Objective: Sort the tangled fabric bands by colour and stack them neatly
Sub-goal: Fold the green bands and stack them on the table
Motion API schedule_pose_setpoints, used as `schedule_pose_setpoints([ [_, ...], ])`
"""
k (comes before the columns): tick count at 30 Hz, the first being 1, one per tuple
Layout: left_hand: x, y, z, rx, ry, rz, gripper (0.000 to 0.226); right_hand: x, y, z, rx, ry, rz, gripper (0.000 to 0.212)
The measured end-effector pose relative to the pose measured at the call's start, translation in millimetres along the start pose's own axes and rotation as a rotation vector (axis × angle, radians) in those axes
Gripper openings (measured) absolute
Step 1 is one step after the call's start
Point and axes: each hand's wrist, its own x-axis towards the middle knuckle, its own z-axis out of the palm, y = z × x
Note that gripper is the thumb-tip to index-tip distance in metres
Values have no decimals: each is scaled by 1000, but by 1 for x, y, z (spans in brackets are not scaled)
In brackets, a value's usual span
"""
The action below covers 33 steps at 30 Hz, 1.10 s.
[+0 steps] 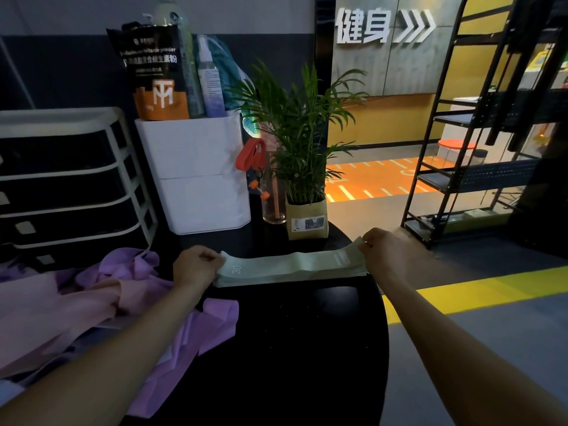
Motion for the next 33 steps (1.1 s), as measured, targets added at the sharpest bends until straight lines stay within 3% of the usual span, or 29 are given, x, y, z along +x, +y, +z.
schedule_pose_setpoints([
  [6, -13, -6, 5, -3, 52, 130, 10, -19, -16, 0, -133, 53, -146, 27],
  [12, -18, -24, 9, -137, 69, 207, 14, -66, -36, 35, 31, -134, -334, 32],
  [17, -18, -37, 13, -107, 21, 324, 23, -79, -34, 43, 28, -170, -390, 33],
  [22, -15, -44, 15, -60, 37, 324, 21, -80, -33, 47, -46, -140, -419, 22],
  [33, -16, -46, 16, -42, 82, 322, 21, -81, -31, 49, -114, -145, -466, 24],
])
